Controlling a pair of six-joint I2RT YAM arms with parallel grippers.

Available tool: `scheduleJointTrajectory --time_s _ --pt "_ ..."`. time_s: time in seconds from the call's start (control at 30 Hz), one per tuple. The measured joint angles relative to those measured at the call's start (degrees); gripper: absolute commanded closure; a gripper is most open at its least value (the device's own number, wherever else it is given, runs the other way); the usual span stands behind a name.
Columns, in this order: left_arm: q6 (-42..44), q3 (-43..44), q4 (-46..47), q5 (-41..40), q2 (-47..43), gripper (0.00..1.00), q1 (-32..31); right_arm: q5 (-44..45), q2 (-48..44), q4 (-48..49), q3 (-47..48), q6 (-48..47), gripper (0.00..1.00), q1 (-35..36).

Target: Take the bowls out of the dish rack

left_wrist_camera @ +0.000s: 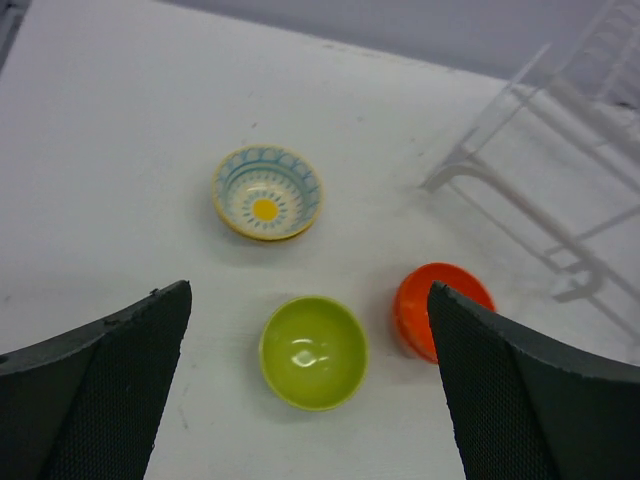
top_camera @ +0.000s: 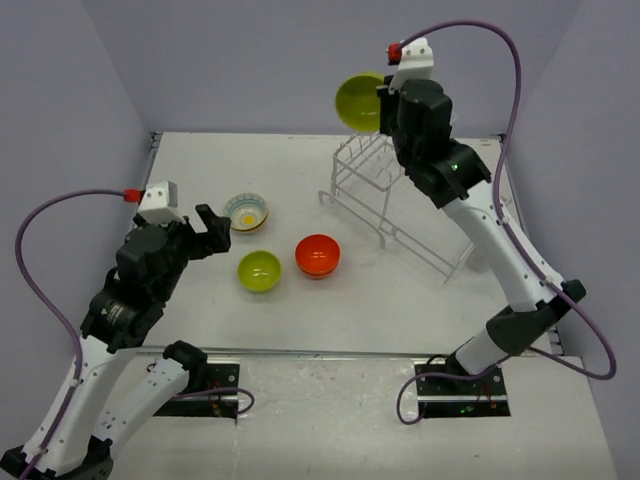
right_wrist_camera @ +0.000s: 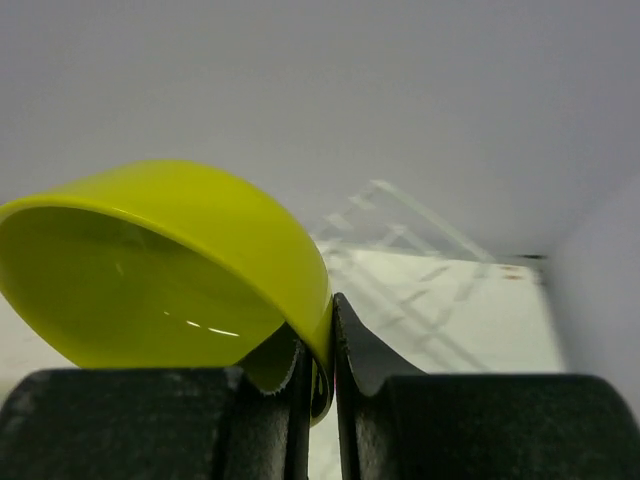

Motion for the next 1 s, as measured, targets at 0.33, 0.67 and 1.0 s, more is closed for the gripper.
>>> scheduleJointTrajectory --time_s 0.33,0.67,1.0 --pt "-0.4 20.5 11.0 15.1 18.3 0.0 -6.4 -19.2 1.1 -12.4 -5.1 27.2 1.0 11.8" --pt "1.2 26.5 1.4 -0.4 35.4 0.19 -17.4 -27.1 0.7 -20.0 -12.2 32.9 1.0 12.2" --pt "0.7 28.0 -2.3 -4.7 38.2 0.98 -18.7 -29.1 -2.7 -19.8 -14.4 33.6 1.0 13.4"
